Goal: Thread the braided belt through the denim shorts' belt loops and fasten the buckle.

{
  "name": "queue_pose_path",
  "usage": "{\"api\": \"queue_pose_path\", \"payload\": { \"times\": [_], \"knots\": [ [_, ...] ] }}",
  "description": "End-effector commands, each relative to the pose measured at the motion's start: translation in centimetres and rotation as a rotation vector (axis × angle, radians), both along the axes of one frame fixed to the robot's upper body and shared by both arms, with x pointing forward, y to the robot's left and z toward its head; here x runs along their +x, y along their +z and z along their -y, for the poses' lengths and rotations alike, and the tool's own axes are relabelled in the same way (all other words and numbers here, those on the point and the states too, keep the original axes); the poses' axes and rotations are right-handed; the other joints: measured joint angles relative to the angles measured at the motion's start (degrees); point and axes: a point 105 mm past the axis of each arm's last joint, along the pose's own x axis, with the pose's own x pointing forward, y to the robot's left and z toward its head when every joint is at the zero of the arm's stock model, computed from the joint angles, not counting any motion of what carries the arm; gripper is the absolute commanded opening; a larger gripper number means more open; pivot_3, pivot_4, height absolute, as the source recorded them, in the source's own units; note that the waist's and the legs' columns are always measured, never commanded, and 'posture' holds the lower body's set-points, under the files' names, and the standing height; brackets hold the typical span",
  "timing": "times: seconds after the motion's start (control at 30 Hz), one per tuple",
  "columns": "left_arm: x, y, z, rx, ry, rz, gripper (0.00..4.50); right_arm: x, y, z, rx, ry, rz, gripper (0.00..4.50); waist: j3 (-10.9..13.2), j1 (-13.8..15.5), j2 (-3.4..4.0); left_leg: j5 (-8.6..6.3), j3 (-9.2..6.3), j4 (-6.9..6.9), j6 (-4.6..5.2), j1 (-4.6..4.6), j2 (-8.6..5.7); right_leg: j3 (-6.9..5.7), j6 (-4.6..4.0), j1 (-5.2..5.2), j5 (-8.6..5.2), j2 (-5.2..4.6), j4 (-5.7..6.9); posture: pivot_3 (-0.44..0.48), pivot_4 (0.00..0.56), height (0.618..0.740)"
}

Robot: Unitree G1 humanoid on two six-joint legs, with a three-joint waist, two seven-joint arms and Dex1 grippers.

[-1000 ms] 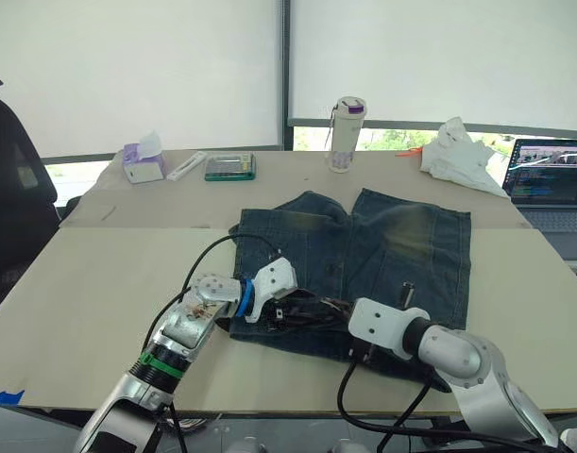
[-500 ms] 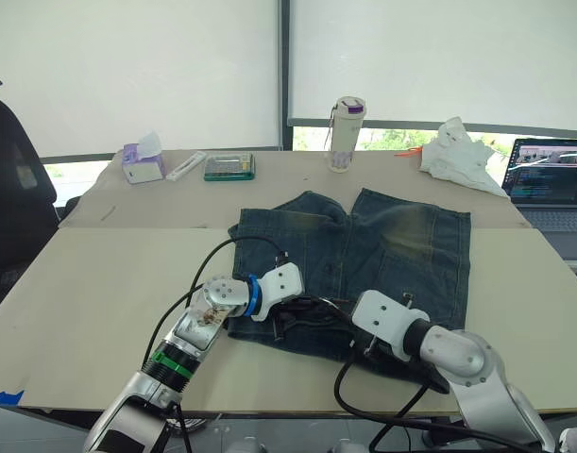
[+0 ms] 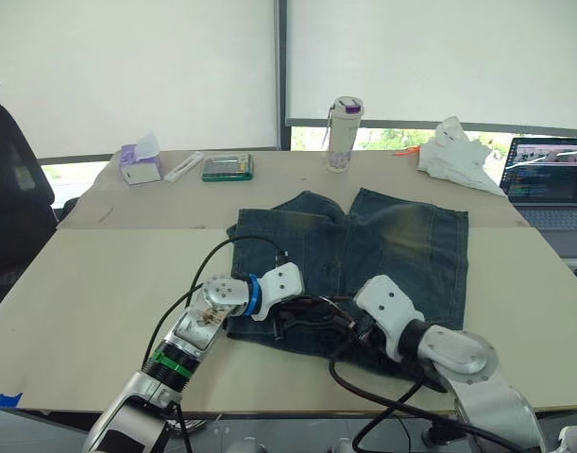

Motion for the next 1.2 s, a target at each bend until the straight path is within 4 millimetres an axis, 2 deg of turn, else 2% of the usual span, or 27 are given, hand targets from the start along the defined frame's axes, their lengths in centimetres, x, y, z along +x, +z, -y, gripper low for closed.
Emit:
{"api": "queue_pose_path", "payload": {
  "times": [0.03,0.17,0.27,0.47,0.57,0.63,0.8,1.07,1.2],
  "knots": [
    [0.4,1.6,0.1,-0.029,0.002,0.065,0.00,0.1,0.1,0.1,0.040,-0.036,-0.035,3.08,0.00,0.10,0.01,0.00,0.01,-0.01,0.00,0.00,-0.02,0.00,0.00,-0.02,0.00,-0.02,0.01,0.000,0.150,0.740],
    [0.2,1.6,0.1,-0.027,-0.005,0.066,0.00,1.6,-0.9,0.1,0.057,-0.089,-0.062,3.08,0.00,-0.17,0.01,0.00,0.00,-0.03,0.00,0.02,0.00,0.01,0.00,-0.03,0.00,0.01,0.02,0.000,0.150,0.740],
    [0.1,1.7,0.0,-0.023,-0.009,0.070,0.00,2.4,-0.9,0.2,0.060,-0.115,-0.042,3.08,0.00,-0.34,0.01,0.00,0.00,-0.05,0.00,0.02,0.00,0.01,0.00,-0.07,0.00,0.02,0.06,0.000,0.150,0.740],
    [-0.1,1.6,-0.4,-0.018,-0.005,0.070,0.00,1.4,0.3,-0.3,0.061,-0.055,0.003,3.08,0.00,-0.41,0.01,0.00,0.00,-0.05,0.00,0.01,0.00,0.01,0.00,-0.08,0.00,0.02,0.06,0.000,0.150,0.740],
    [-0.2,1.7,-0.4,-0.023,-0.005,0.068,0.00,-0.1,1.4,-0.1,-0.034,0.054,0.085,3.08,0.00,-0.41,0.02,0.00,0.00,-0.05,0.00,-0.01,0.00,0.01,0.00,-0.08,0.00,0.01,0.04,0.000,0.150,0.740],
    [-0.3,1.8,-0.4,-0.028,-0.009,0.065,0.00,-0.2,1.8,0.6,-0.096,0.065,0.126,3.08,0.00,-0.40,0.02,0.00,0.00,-0.04,0.00,-0.01,0.00,-0.01,0.01,-0.05,0.00,0.00,0.00,0.000,0.150,0.740],
    [-0.4,1.8,-0.3,-0.033,-0.013,0.060,0.00,1.1,2.8,2.2,-0.296,0.063,0.249,3.08,0.01,-0.55,0.02,0.00,0.02,-0.05,0.00,0.00,0.03,0.00,0.01,-0.06,0.00,0.03,0.02,0.000,0.150,0.740],
    [-0.6,1.9,0.0,-0.038,-0.031,0.062,0.00,3.4,2.8,1.0,-0.403,0.136,0.332,3.08,0.01,-0.44,0.02,0.00,0.04,-0.04,0.00,-0.03,0.02,0.00,0.00,-0.06,0.00,0.01,-0.01,0.000,0.150,0.740],
    [-0.8,1.9,0.0,-0.042,-0.038,0.064,0.00,3.5,2.5,0.2,-0.451,0.198,0.350,1.99,0.01,-0.38,0.02,0.00,0.03,-0.04,0.00,-0.03,0.02,0.00,0.00,-0.06,0.00,0.02,-0.01,0.000,0.150,0.740]
  ]
}}
